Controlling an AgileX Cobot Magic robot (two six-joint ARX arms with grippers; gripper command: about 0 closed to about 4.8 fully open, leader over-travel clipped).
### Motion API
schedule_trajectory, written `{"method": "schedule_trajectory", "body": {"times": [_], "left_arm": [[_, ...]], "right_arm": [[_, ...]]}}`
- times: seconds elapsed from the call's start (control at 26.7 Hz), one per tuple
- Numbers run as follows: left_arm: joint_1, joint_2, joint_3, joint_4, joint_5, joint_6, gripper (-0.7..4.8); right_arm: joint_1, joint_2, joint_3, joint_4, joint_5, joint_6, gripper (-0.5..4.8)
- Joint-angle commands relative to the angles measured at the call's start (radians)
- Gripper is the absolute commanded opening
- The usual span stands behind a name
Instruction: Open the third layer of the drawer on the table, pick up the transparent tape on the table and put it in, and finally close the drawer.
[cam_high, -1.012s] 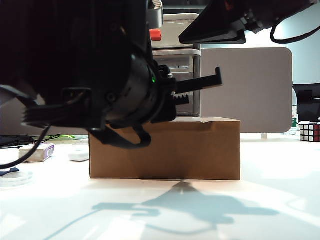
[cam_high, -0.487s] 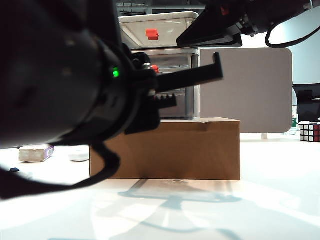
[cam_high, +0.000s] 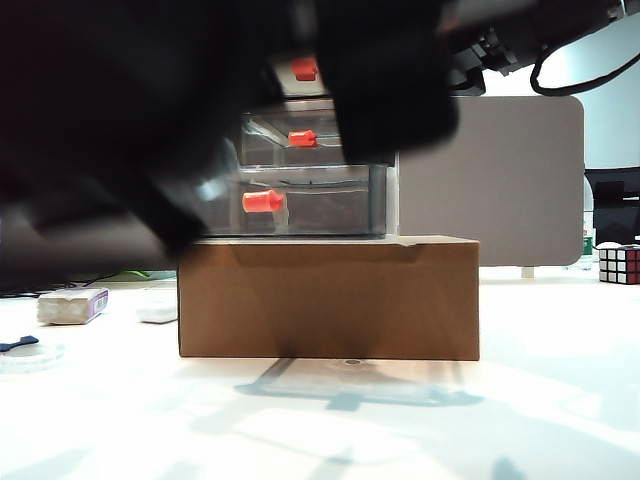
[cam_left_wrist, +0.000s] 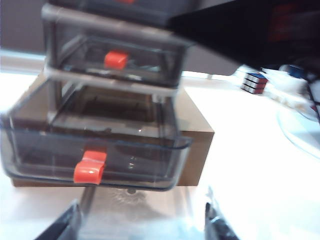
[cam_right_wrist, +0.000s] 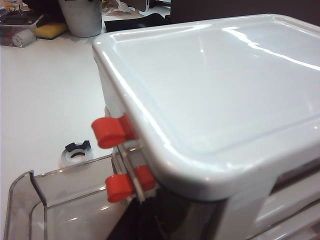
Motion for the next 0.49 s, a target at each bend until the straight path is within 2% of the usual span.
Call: {"method": "schedule_trajectory", "body": {"times": [0.04,0.15,0.22,0.26,0.34,0.41,0.49], "left_arm": [[-0.031,-0.13,-0.036,0.019,-0.074,0.175,2.83],[-0.012,-0.288,-0.112,0.019,-0.026,0.216,2.82],[0.066,-0.463,-0.205,0.016,0.058,0.273,2.74],[0.135,-0.571,-0.258,0.01,0.121,0.281,2.65],[0.227,-0.693,-0.3,-0.021,0.182,0.281,2.04],[0.33,-0.809,-0.321,-0.122,0.252,0.28,1.81],[0.42,-0.916,-0.32,-0.287,0.333,0.246,1.8]], "right_arm": [[0.001,-0.008,0.007,0.013,-0.02,0.006,-0.05],[0.001,-0.017,0.007,0.002,-0.031,0.006,-0.05],[0.0,-0.023,0.007,-0.011,-0.035,0.008,-0.05],[0.001,-0.028,0.007,-0.021,-0.035,0.013,-0.05],[0.0,-0.028,0.007,-0.023,-0.057,0.014,-0.05],[0.0,-0.029,0.007,-0.025,-0.057,0.014,-0.05],[0.001,-0.029,0.007,-0.025,-0.057,0.015,-0.05]]}}
